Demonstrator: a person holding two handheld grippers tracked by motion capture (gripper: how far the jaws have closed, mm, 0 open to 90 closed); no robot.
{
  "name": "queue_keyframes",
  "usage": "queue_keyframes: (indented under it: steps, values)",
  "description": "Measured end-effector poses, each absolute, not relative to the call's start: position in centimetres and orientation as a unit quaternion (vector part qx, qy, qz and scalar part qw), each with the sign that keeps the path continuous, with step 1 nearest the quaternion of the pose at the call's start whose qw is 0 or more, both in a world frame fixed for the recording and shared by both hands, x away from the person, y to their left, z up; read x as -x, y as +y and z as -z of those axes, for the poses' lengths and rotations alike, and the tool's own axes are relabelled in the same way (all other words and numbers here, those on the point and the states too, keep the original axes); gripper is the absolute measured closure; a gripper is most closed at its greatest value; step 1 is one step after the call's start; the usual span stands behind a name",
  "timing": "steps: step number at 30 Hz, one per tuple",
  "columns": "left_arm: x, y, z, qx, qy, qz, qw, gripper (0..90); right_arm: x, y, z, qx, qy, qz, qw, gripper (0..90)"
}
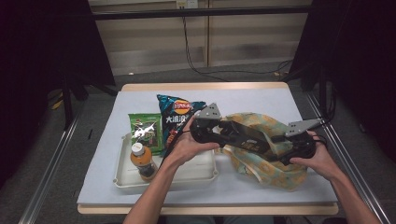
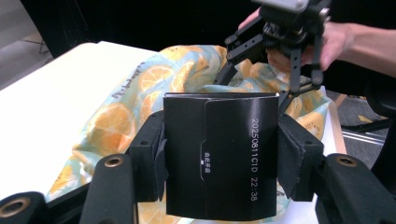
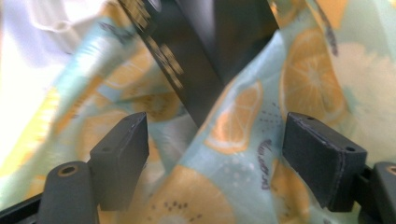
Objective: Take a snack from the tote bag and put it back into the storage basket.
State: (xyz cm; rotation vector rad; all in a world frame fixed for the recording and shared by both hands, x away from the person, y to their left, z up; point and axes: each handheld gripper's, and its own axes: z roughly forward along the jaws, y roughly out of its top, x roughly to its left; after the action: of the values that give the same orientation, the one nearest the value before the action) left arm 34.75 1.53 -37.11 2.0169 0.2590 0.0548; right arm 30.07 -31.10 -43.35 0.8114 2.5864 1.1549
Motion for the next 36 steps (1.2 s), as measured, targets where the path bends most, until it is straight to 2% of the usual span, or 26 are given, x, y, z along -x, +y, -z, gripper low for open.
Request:
queue_keyframes:
  steps: [9,17,23,36]
  values:
    - [-34.5,3.1,36.2,-0.834,0.116,-0.032,0.538,43.9,-30.7,-32.4,44.3,-0.311,0.87,-0.361,0.124,21.5]
    - [-34.5,4.1,35.6,-0.821,0.124,-0.036,0.556,44.1,-32.0,-33.3,44.9,-0.34,0.861,-0.35,0.147,28.1]
    - [-34.3,4.8,35.2,-0.816,0.129,-0.04,0.562,44.2,-32.6,-33.7,45.1,-0.359,0.849,-0.359,0.15,25.2]
    - [-34.0,5.6,34.9,-0.814,0.126,-0.039,0.566,44.3,-30.5,-32.6,40.5,-0.304,0.826,-0.453,0.14,16.9]
